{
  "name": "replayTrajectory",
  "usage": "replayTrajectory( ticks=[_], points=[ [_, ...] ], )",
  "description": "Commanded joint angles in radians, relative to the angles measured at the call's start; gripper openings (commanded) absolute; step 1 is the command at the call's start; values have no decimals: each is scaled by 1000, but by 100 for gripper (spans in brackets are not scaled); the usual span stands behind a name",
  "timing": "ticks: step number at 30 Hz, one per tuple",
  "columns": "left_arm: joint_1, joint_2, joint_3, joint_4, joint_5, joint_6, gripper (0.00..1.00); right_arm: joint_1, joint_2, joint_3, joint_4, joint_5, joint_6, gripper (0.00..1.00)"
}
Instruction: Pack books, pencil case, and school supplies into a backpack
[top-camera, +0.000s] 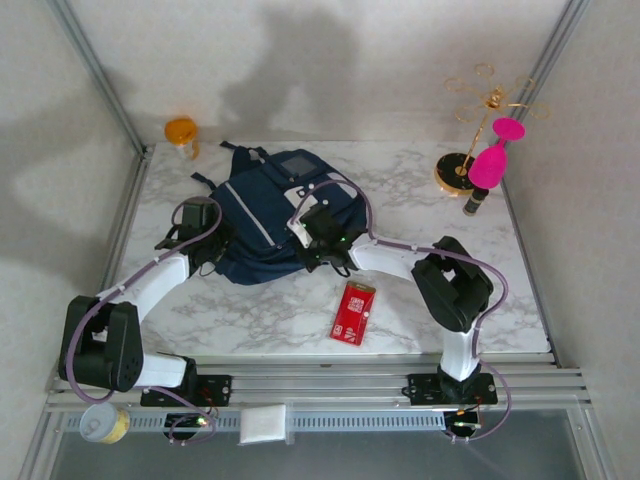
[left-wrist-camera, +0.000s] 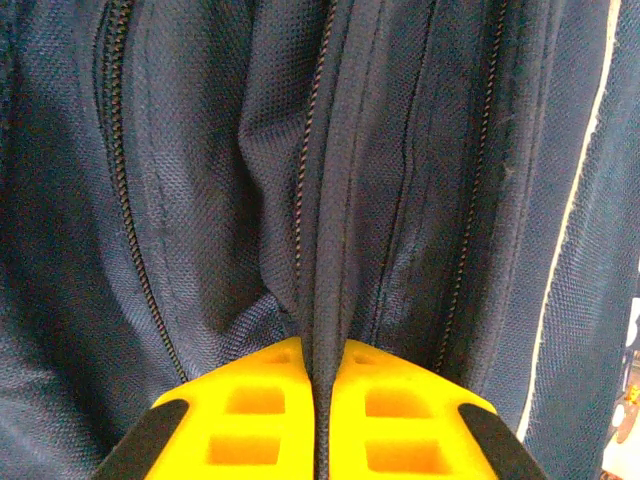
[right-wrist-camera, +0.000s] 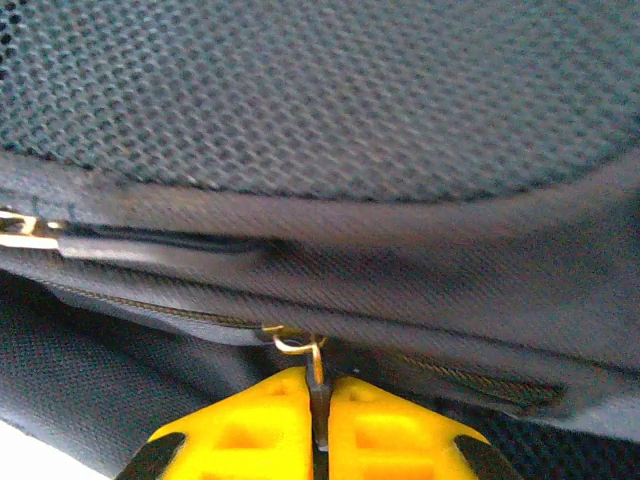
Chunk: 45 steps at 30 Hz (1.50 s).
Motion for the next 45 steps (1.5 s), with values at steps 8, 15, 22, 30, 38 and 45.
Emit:
replayTrajectory(
  ticks=[8, 15, 22, 30, 38, 45],
  points=[
    [49, -21, 52, -78, -134, 7, 0, -155, -79, -39, -92, 55, 197, 7],
    [47, -15, 62, -49, -10, 63, 6, -139, -151, -22, -74, -144, 187, 40],
    [27, -148, -23, -133, -90, 88, 30, -138, -103, 86, 11, -356, 526, 49],
    [-67, -222, 1, -217, -121, 116, 37, -124, 160, 458, -264, -226, 612, 49],
    [-200, -219, 43, -287, -194, 108, 39, -95, 141, 356, -244, -142, 695, 53],
    [-328, -209, 63, -293, -255, 38, 41, -90, 186, 380, -147, -273, 703, 32]
  ],
)
